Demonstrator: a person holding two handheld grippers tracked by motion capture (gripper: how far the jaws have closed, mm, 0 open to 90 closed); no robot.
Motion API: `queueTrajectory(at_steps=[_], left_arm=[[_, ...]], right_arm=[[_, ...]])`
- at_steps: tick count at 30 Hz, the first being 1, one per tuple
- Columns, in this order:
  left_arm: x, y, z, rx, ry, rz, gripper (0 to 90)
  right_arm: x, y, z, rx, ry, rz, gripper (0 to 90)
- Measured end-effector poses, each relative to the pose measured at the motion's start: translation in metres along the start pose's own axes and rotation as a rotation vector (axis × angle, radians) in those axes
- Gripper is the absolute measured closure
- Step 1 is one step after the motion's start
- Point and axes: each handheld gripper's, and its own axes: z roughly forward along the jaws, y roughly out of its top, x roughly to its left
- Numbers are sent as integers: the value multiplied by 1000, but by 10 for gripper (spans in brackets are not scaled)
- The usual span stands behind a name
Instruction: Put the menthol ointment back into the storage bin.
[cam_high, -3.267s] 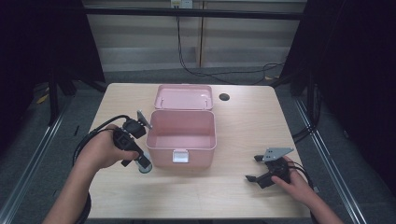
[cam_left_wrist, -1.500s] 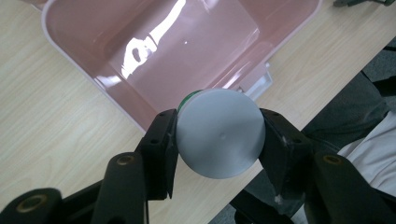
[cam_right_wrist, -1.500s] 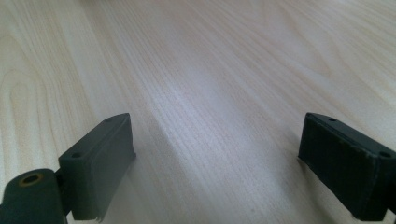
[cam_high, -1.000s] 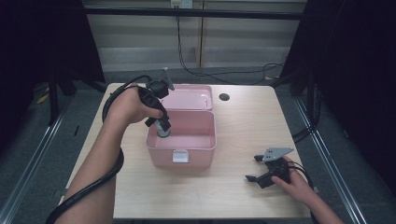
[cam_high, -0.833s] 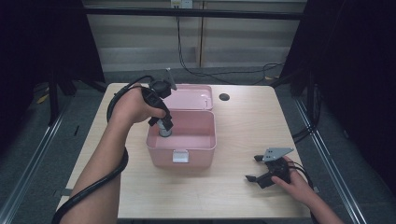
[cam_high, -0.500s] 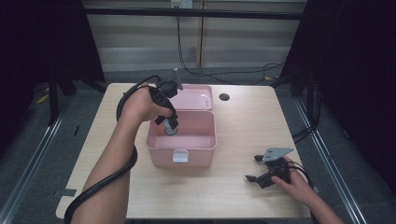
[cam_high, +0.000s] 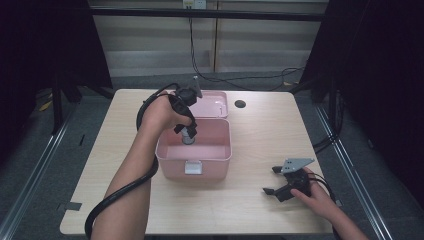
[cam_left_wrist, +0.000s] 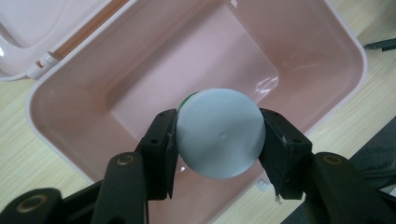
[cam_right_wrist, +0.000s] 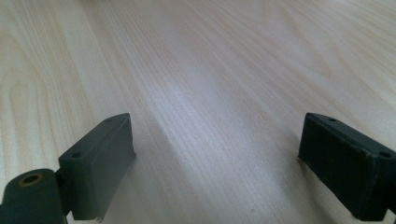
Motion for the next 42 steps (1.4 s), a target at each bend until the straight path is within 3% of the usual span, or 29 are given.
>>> queueTrajectory(at_steps=[11, 30, 42], left_arm=[[4, 7, 12, -14, -2, -19, 499], [12, 17, 33, -35, 8, -98, 500], [21, 18, 46, -36, 13, -199, 500]], right_arm=[[0, 0, 0, 0, 0, 0, 97], [0, 0, 0, 0, 0, 0, 97], [0, 0, 0, 0, 0, 0, 97]])
